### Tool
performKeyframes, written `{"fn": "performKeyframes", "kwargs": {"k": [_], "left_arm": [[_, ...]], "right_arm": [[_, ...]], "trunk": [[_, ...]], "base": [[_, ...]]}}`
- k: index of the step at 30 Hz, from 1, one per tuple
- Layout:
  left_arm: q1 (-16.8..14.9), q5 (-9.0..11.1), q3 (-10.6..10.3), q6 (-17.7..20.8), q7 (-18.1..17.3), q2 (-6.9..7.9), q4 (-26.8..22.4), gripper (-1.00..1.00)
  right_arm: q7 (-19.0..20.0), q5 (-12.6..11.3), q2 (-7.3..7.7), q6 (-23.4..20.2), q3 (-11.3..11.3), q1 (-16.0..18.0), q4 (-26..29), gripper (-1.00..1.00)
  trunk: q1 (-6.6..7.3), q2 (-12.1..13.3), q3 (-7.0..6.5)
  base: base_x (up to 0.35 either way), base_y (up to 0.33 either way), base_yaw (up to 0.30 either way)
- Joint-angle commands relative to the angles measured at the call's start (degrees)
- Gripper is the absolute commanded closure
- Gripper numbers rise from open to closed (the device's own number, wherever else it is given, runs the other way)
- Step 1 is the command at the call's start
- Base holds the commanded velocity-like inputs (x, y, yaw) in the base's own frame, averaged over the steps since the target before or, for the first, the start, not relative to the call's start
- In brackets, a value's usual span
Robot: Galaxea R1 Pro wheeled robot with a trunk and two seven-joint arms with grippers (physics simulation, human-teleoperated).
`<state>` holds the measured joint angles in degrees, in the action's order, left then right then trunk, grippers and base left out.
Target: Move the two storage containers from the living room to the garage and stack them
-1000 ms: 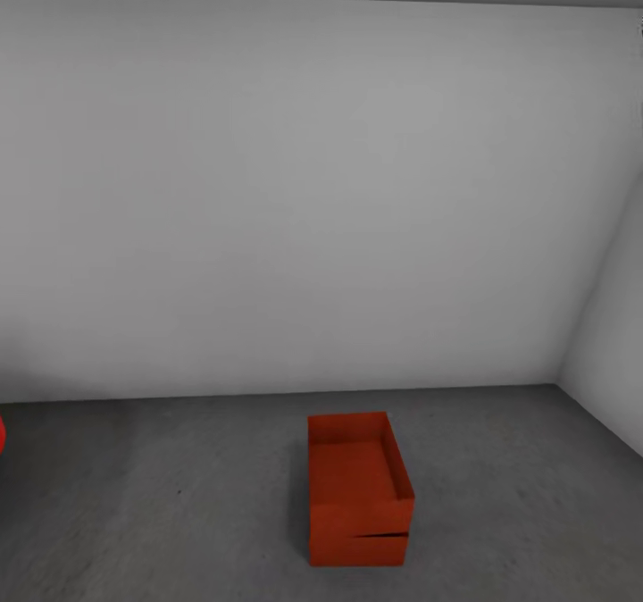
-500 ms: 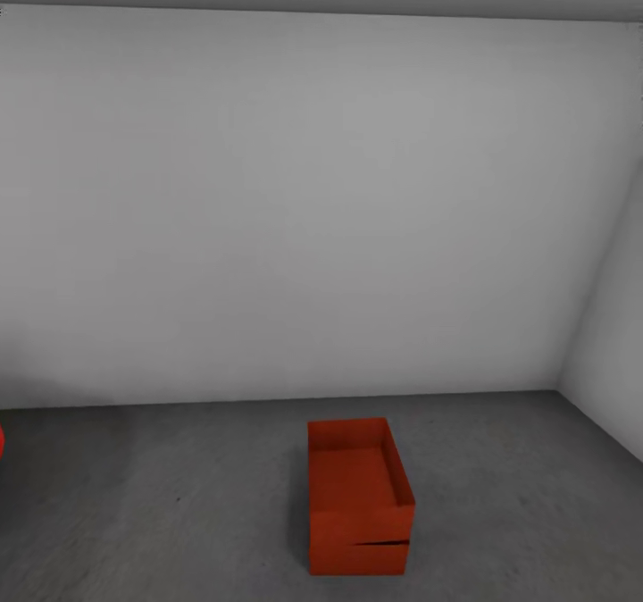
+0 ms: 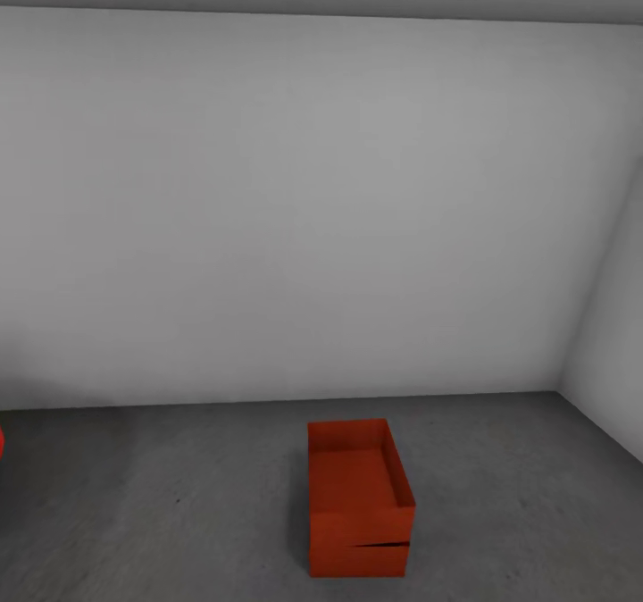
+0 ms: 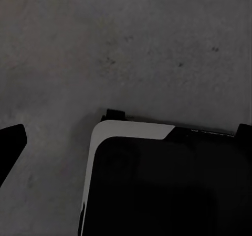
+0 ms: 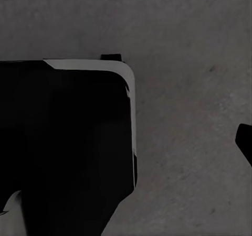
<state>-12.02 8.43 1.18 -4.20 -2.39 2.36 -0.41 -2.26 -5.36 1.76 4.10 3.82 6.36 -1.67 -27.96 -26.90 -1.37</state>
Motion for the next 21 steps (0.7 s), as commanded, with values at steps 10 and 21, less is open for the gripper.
{"fn": "performKeyframes", "kwargs": {"k": [10,21], "left_arm": [[0.0,0.6,0.1,-0.2,-0.3,-0.09,-0.7,-1.00],[0.0,0.5,0.1,-0.2,-0.3,-0.06,-0.9,-1.00]], "right_arm": [[-0.4,-0.4,-0.09,0.4,0.5,0.1,-0.2,-1.00],[-0.3,-0.2,-0.24,0.4,0.6,0.1,-0.2,-1.00]], "trunk": [[-0.02,0.0,0.02],[-0.02,0.0,0.01]], "base": [[0.000,0.000,0.000],[0.000,0.000,0.000]]}}
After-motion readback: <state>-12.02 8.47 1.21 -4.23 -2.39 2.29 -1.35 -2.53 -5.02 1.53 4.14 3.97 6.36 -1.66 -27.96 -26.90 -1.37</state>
